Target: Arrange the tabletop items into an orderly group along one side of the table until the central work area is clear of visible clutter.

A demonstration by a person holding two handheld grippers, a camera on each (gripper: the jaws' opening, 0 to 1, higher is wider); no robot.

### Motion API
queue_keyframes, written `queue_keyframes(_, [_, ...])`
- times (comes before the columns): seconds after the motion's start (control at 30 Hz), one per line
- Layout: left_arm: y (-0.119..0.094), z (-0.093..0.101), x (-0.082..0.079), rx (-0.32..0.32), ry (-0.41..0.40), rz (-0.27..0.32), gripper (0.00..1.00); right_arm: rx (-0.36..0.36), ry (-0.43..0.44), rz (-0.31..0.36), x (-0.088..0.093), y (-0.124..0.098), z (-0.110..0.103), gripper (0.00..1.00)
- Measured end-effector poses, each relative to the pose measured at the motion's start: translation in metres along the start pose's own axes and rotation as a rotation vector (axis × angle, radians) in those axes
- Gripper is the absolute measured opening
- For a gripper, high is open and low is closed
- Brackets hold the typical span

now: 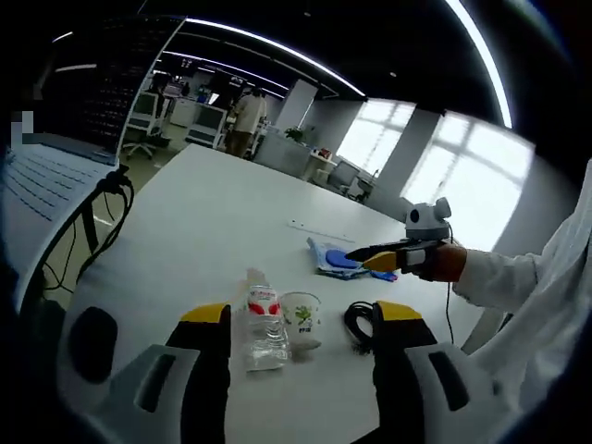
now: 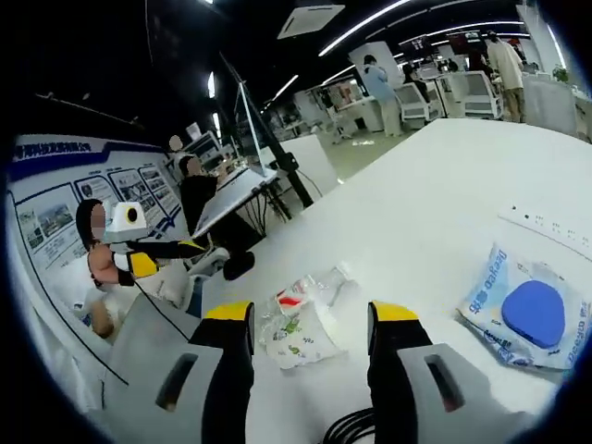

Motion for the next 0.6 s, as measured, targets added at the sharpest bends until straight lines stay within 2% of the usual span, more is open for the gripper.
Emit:
queue_keyframes(0.3, [0.0, -0.009, 0.005, -0.007, -0.032, 0.002, 0.62, -0.104, -0.019, -0.092, 0.014, 0.033, 0.001, 0.47])
queue_keyframes(0.6, [0.003, -0.018, 0.01, -0.018, -0.07, 0.007, 0.62, -0.18, -0.028, -0.162, 0.027, 0.052, 0.006, 0.44])
Point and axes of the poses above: the point that each gripper's makers call its tool centre point, and the gripper's own axes: y roughly forward along the fingers, z roughly to its right, x roughly out of its underside, the point moved 2 cm from there along -y, roughly backward along the fingers, and after that the axes turned 6 degrees about -y, right-handed, at the moved point
